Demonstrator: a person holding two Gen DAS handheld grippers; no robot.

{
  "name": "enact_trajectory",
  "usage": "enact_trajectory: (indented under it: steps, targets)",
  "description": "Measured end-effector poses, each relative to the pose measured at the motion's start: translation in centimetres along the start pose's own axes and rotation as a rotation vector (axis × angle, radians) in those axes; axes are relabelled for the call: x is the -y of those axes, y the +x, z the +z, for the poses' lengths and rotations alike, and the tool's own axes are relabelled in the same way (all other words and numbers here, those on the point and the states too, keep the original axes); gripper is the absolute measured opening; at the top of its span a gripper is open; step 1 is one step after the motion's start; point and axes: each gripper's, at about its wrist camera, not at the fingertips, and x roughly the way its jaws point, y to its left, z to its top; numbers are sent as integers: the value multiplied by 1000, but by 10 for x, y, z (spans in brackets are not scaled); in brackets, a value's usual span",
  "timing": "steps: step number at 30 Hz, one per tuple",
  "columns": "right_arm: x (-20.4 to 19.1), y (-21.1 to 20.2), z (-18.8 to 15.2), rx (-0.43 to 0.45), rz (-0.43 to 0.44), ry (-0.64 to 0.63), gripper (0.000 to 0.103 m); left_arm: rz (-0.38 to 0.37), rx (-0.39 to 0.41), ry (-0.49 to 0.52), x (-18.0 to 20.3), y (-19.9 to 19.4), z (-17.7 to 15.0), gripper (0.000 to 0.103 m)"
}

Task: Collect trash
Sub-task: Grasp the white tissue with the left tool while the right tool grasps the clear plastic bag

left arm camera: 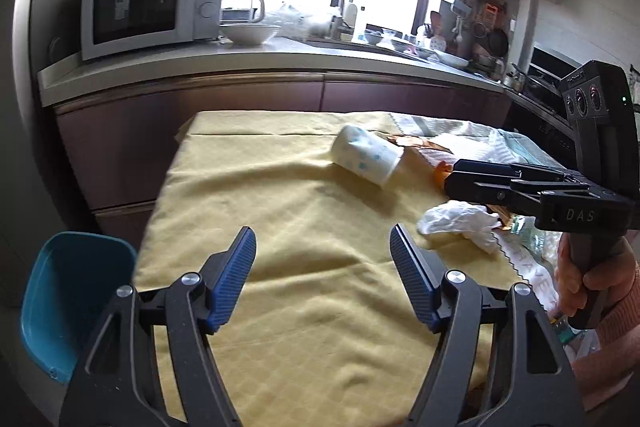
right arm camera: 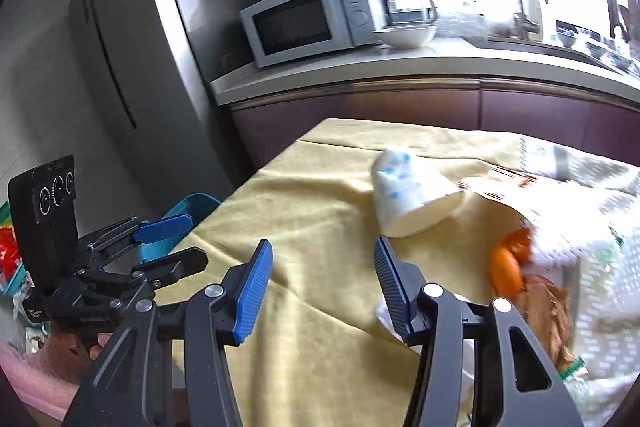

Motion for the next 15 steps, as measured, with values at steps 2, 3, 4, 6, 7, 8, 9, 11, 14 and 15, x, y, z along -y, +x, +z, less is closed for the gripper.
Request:
enact_trajectory:
  steps: [2, 3, 4, 6, 7, 8, 9, 11, 14, 15]
  targets:
    - [20, -15, -9, 14, -55, 33, 51, -47, -18, 23, 23, 10, -1, 69]
    - [30, -23, -13, 20, -81, 49, 51, -67, -26, 37, 34, 15, -1, 70]
    - [40, -30, -17, 27, -105, 62, 51, -84, -32, 51, 42, 19, -1, 70]
    - [58, -42, -24, 37, -160, 90, 51, -125, -53, 79, 61, 30, -1, 74]
    - [66, -47, -28, 40, -184, 103, 51, -134, -64, 89, 70, 37, 0, 74]
    - [75, -52, -31, 42, -207, 117, 51, -143, -75, 98, 78, 45, 1, 75]
    - [84, -57, -35, 45, -234, 133, 52, -154, -84, 104, 85, 52, 2, 75]
    - [103, -67, -46, 40, -258, 168, 53, -168, -109, 116, 97, 65, 4, 75]
    - [118, -76, -61, 25, -289, 199, 55, -171, -133, 135, 110, 83, 6, 77]
    - [122, -78, -67, 19, -291, 207, 56, -174, -142, 138, 114, 89, 8, 77]
